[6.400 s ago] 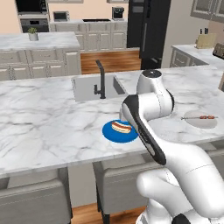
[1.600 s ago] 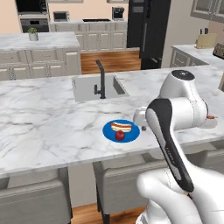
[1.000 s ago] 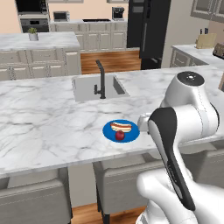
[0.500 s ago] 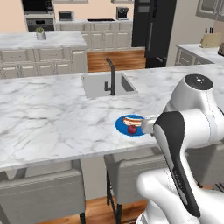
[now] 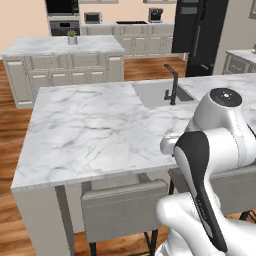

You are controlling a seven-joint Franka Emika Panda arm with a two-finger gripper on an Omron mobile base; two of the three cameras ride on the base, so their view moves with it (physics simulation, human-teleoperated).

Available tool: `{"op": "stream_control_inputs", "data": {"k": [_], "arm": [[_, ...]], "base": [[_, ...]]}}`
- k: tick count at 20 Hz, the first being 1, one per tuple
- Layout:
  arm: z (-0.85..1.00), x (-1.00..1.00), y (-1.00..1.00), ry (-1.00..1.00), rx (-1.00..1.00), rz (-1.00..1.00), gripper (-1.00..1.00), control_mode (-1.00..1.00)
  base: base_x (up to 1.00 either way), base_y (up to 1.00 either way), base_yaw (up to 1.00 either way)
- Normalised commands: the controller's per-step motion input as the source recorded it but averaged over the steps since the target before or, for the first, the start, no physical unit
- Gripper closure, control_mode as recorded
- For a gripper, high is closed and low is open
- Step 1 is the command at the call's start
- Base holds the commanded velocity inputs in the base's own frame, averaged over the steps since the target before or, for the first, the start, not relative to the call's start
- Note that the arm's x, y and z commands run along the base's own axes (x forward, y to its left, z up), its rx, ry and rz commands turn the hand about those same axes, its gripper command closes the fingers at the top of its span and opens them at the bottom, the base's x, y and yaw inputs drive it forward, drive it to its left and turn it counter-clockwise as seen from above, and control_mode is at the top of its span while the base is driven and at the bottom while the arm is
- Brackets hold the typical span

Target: Pick up the apple and pear from the fridge and place one fruit on each plate on the dining counter.

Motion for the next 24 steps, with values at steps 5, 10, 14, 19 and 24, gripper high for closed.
{"op": "stream_control_inputs", "data": {"k": [5, 10, 14, 19, 24], "arm": [[0.0, 0.0, 0.0, 0.0, 0.0, 0.0, -1.0, 1.0], [0.0, 0.0, 0.0, 0.0, 0.0, 0.0, -1.0, 1.0], [0.0, 0.0, 0.0, 0.0, 0.0, 0.0, -1.0, 1.0], [0.0, 0.0, 0.0, 0.0, 0.0, 0.0, -1.0, 1.0], [0.0, 0.0, 0.0, 0.0, 0.0, 0.0, -1.0, 1.0]], "base": [[-0.17, 1.0, 0.02], [-0.05, 1.0, 0.01], [0.0, 1.0, 0.0], [0.0, 1.0, 0.0], [0.08, 1.0, 0.0]]}}
